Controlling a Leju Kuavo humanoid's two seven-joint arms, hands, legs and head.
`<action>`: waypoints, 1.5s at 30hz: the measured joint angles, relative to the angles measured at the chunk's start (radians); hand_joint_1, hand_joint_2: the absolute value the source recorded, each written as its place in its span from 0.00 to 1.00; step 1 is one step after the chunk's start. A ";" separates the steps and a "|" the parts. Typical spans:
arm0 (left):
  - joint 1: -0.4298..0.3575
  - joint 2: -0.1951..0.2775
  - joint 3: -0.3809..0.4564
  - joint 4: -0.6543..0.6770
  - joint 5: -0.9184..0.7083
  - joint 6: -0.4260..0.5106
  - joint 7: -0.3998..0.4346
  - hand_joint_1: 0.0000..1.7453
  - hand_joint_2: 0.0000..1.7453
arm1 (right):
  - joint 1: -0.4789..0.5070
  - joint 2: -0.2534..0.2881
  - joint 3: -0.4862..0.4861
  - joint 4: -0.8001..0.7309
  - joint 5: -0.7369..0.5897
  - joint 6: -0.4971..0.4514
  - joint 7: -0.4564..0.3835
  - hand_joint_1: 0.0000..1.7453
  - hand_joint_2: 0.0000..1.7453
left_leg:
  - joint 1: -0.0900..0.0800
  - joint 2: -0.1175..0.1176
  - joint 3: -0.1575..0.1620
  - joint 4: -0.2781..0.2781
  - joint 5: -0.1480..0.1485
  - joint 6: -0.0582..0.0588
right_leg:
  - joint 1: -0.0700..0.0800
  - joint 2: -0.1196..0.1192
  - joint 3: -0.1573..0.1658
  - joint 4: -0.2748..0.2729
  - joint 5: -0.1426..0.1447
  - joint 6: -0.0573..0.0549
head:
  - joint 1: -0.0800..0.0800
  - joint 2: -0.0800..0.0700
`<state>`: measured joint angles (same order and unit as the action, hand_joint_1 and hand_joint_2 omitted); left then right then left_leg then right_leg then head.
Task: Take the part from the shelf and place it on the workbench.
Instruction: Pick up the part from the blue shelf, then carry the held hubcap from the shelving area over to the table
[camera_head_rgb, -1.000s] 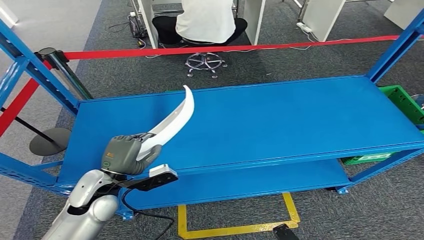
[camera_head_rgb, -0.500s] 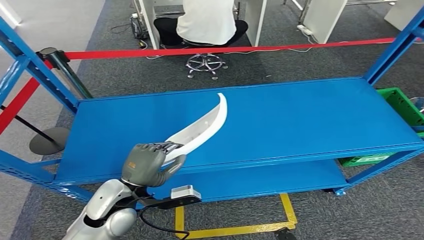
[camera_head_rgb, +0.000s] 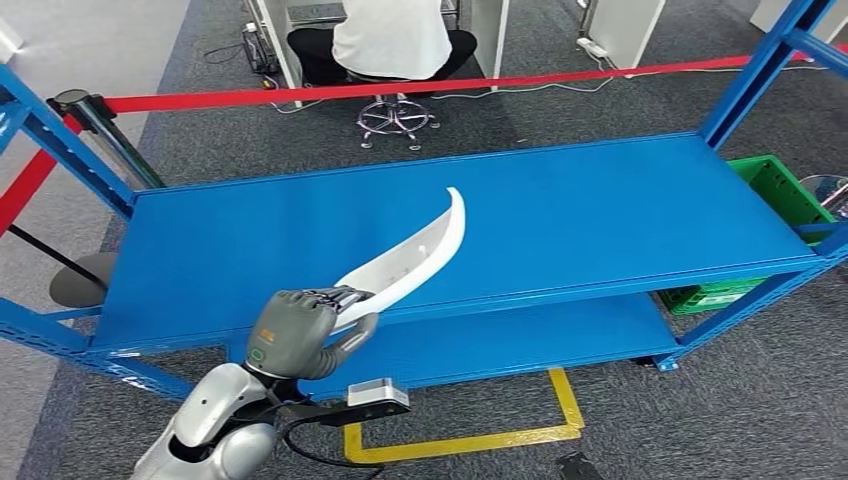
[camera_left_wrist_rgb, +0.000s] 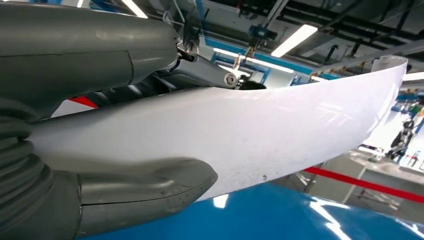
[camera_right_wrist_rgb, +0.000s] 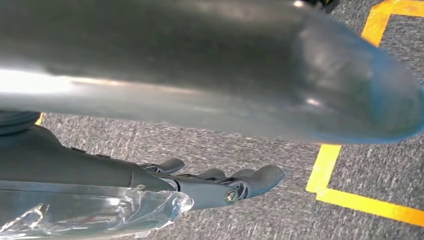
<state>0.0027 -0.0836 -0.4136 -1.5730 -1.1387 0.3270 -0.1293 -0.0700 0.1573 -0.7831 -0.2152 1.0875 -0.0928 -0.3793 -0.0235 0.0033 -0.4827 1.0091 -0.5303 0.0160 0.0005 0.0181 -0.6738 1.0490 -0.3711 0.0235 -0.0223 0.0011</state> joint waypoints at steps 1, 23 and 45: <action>0.000 0.000 -0.001 -0.001 0.000 0.001 0.000 1.00 1.00 | 0.000 0.000 -0.001 0.000 0.000 0.001 0.000 0.00 0.00 | -0.003 0.001 0.004 -0.017 0.004 -0.001 | -0.001 -0.001 -0.002 -0.003 0.009 0.005 | 0.000 0.000; 0.018 0.002 -0.005 -0.003 0.000 0.013 0.012 1.00 1.00 | -0.008 0.001 -0.008 0.000 0.007 0.013 0.006 0.00 0.00 | 0.008 0.008 -0.188 0.164 -0.031 -0.041 | -0.002 -0.012 0.100 -0.049 -0.058 -0.015 | -0.006 0.000; 0.023 0.005 -0.005 0.000 0.025 0.011 -0.002 1.00 1.00 | 0.002 0.001 -0.024 0.000 0.001 0.006 -0.008 0.00 0.00 | 0.014 0.078 -0.039 -0.041 0.065 -0.002 | -0.006 -0.063 0.103 -0.017 -0.079 0.040 | 0.009 0.000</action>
<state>0.0260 -0.0788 -0.4183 -1.5731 -1.1137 0.3382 -0.1311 -0.0676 0.1578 -0.8075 -0.2151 1.0883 -0.0863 -0.3871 -0.0096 0.0808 -0.5213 0.9684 -0.4652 0.0143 -0.0054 -0.0448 -0.5707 1.0316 -0.4499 0.0635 -0.0129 0.0011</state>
